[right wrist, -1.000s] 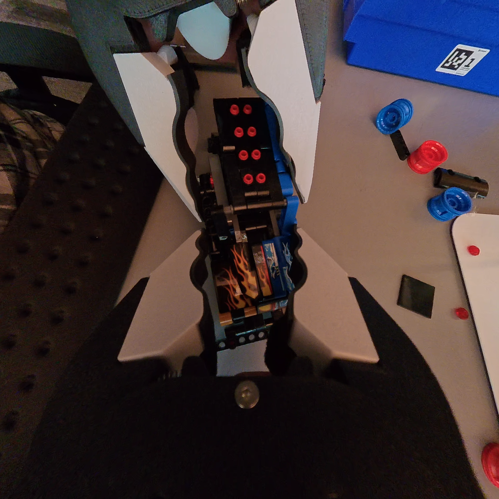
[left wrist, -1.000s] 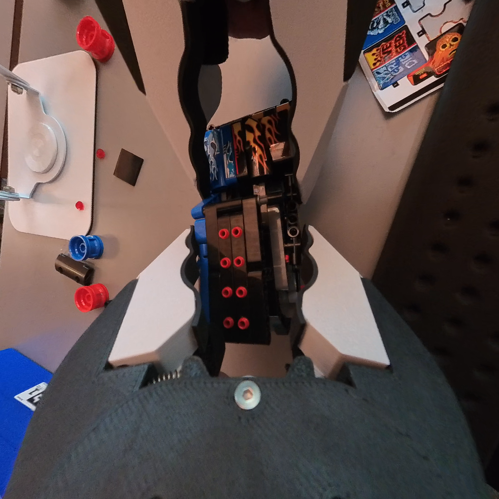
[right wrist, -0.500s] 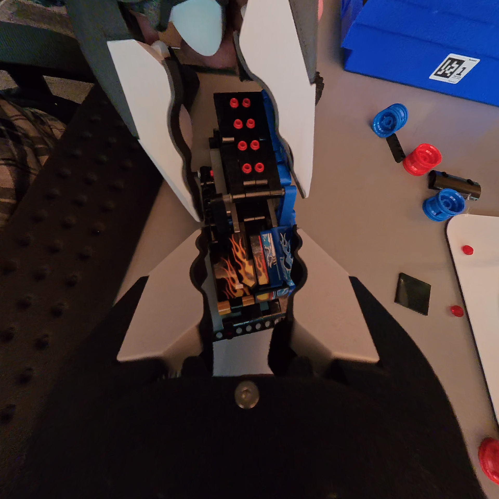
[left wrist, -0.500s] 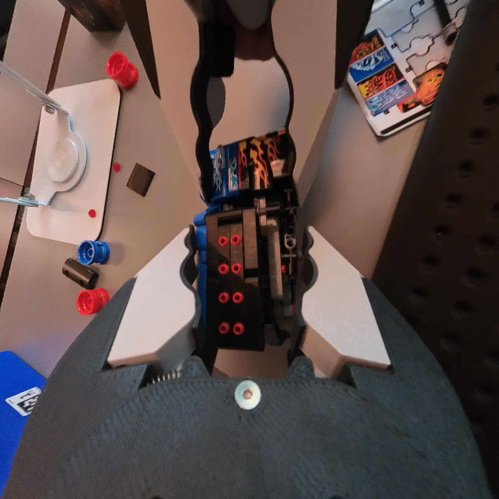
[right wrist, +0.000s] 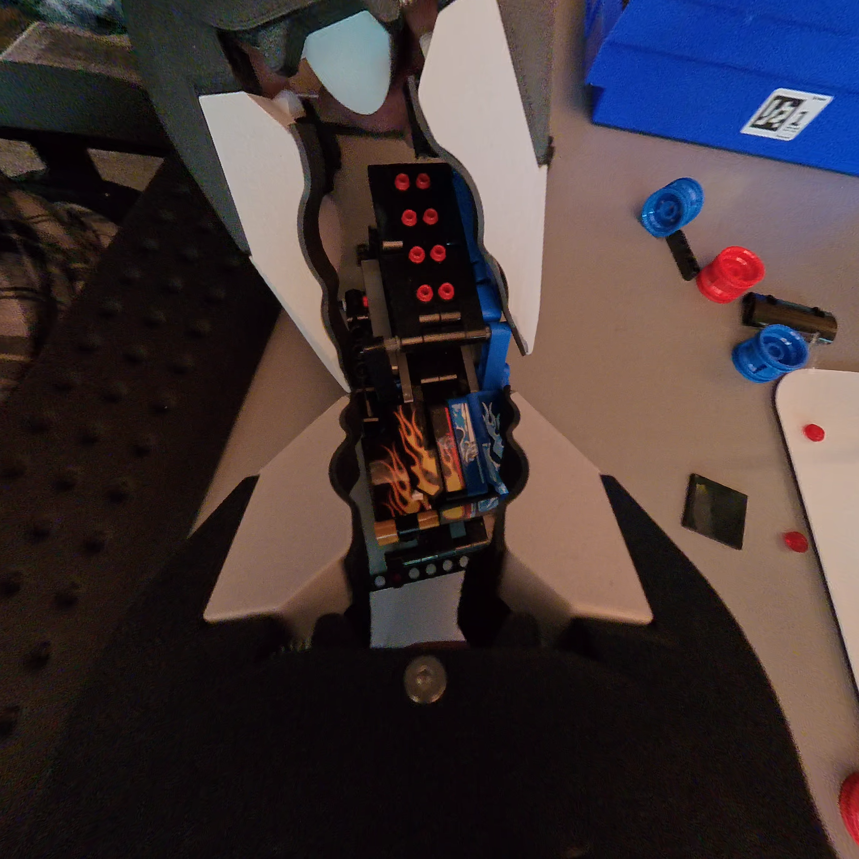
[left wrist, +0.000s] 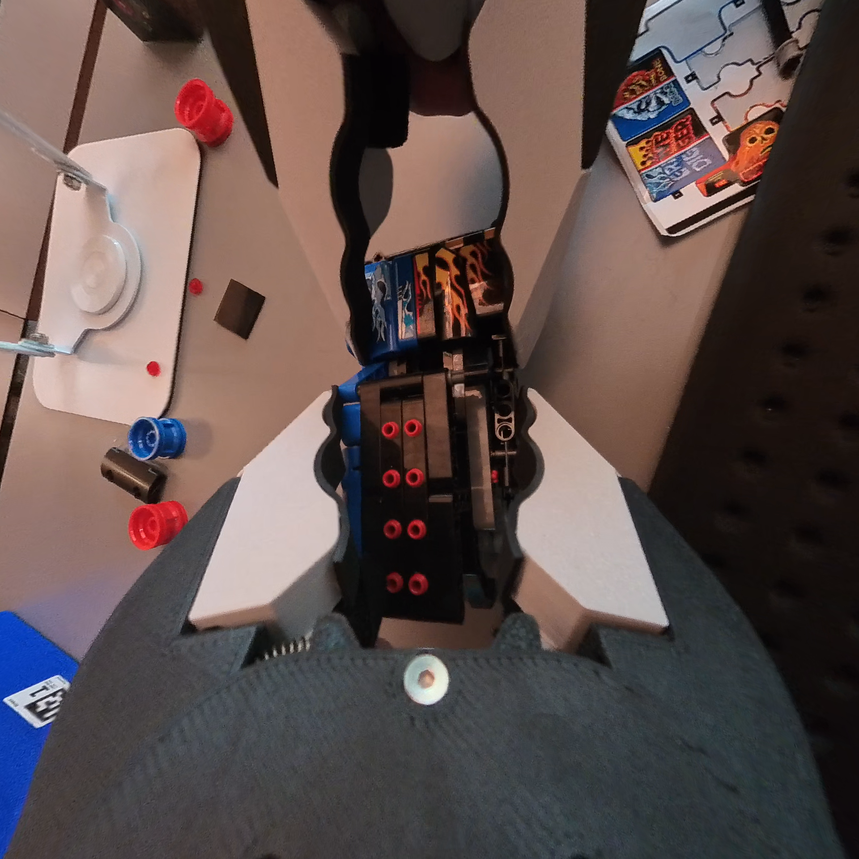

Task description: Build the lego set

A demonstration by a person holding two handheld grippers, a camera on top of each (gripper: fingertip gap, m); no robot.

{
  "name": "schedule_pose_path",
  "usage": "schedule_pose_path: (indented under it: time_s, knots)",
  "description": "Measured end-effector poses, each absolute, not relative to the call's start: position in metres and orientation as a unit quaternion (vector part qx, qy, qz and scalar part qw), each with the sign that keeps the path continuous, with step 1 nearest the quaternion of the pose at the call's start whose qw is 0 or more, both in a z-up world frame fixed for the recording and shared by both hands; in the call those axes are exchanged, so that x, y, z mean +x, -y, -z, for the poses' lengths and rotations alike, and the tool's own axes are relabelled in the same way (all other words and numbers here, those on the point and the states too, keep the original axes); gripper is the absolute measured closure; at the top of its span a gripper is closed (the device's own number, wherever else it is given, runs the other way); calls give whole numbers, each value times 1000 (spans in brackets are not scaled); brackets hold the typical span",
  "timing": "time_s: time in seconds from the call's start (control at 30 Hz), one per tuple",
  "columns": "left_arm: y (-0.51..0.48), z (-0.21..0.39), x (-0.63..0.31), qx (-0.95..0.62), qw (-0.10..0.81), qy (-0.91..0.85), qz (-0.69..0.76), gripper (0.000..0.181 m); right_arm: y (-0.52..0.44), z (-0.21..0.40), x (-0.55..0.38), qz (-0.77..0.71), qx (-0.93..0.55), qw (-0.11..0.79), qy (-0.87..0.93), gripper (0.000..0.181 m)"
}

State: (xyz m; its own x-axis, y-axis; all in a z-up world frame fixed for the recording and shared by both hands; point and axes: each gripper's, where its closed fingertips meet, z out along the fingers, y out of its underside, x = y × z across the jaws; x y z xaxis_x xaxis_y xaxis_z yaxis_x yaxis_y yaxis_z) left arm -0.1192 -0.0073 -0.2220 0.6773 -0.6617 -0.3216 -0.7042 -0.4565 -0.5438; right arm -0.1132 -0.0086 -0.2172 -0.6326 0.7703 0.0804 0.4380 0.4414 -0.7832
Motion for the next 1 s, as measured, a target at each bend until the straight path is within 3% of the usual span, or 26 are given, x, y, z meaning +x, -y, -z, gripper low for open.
schedule_pose_path:
  time_s: [0.23, 0.3, 0.4, 0.53, 0.8, 1.0]
  knots:
    - [3, 219, -122, -868, 366, -331, 62, 110, -8, 207, -109, -375, -382, 253, 806, 114]
    - [-2, 217, -127, -875, 366, -300, 99, 110, -12, 205, -107, -361, -378, 268, 809, 117]
    - [-6, 214, -132, -878, 361, -276, 152, 111, -20, 208, -110, -338, -384, 293, 808, 136]
    - [-9, 212, -136, -876, 360, -258, 190, 110, -28, 205, -114, -344, -399, 309, 792, 143]
    - [-22, 210, -152, -877, 335, -183, 292, 110, -43, 200, -129, -348, -432, 349, 756, 139]
    - [-27, 215, -165, -882, 330, -165, 293, 97, -47, 204, -130, -347, -438, 348, 753, 136]
